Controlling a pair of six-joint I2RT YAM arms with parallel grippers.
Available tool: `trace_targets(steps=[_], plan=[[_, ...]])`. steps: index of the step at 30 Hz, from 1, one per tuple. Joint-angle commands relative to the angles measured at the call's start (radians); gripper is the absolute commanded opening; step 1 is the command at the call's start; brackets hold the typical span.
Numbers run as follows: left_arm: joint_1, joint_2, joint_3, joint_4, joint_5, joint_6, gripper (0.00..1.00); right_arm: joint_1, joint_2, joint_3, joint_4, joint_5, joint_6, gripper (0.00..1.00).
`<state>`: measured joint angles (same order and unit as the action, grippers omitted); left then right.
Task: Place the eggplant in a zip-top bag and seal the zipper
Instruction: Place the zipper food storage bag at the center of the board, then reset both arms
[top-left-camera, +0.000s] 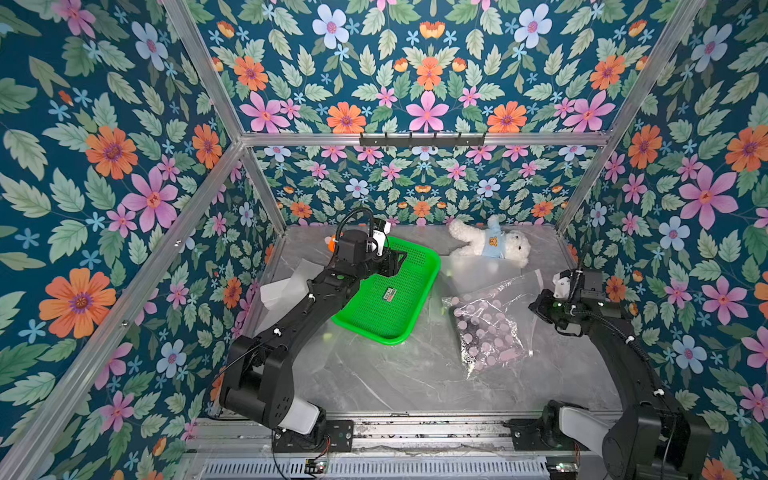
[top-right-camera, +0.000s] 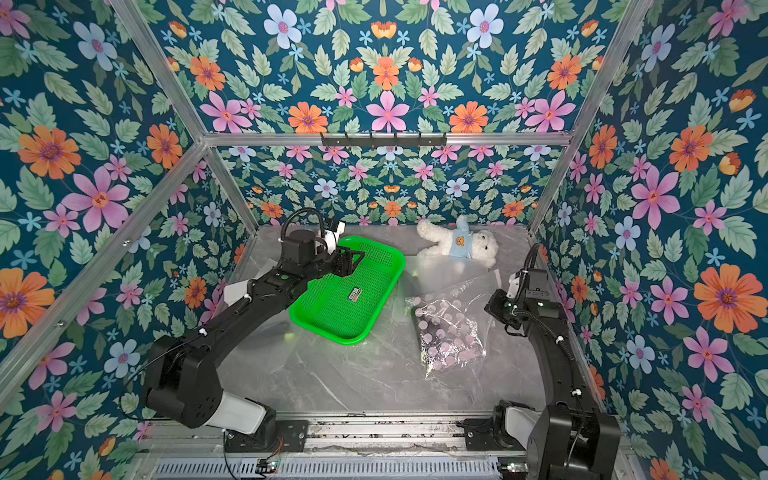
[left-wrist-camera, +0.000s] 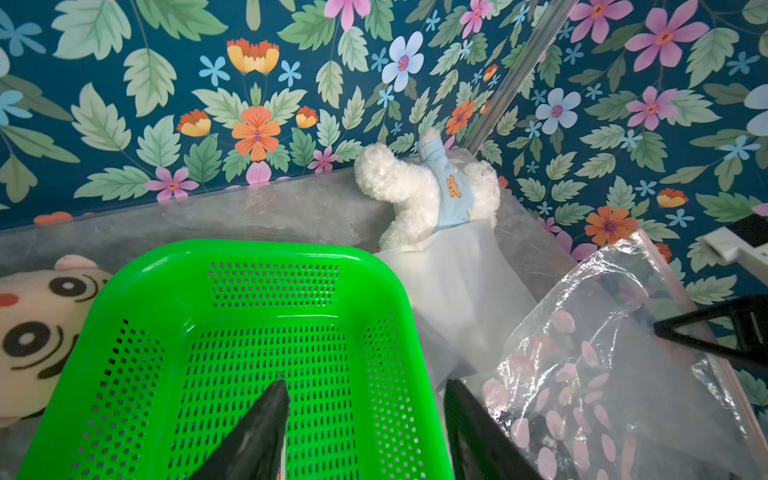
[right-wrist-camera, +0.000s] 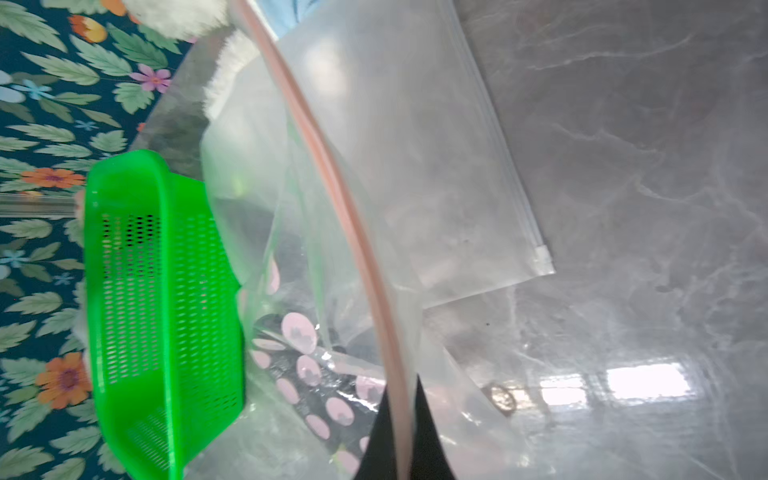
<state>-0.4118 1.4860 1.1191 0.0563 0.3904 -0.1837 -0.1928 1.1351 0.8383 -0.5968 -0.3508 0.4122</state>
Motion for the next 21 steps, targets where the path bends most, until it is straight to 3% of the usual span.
trace_targets(steps=[1, 4, 8, 11, 15, 21], plan=[[0.010, -0.002, -0.017, 0.037, -0.010, -0.024, 0.63, -0.045, 0.019, -0.044, 0.119, 0.100, -0.017, 0.26], [0.020, -0.009, -0.034, 0.036, -0.030, -0.028, 0.64, -0.065, 0.050, -0.042, 0.135, 0.158, -0.026, 0.43], [0.050, -0.040, -0.071, 0.032, -0.082, -0.046, 0.65, -0.066, 0.030, -0.032, 0.168, 0.281, -0.057, 0.58], [0.113, -0.074, -0.127, 0.046, -0.121, -0.081, 0.68, -0.065, -0.037, -0.086, 0.317, 0.319, -0.087, 0.77], [0.208, -0.131, -0.201, 0.042, -0.181, -0.110, 0.74, -0.056, -0.103, -0.139, 0.468, 0.326, -0.130, 0.95], [0.324, -0.223, -0.272, -0.019, -0.310, -0.108, 0.84, 0.026, -0.183, -0.239, 0.679, 0.390, -0.188, 0.99]])
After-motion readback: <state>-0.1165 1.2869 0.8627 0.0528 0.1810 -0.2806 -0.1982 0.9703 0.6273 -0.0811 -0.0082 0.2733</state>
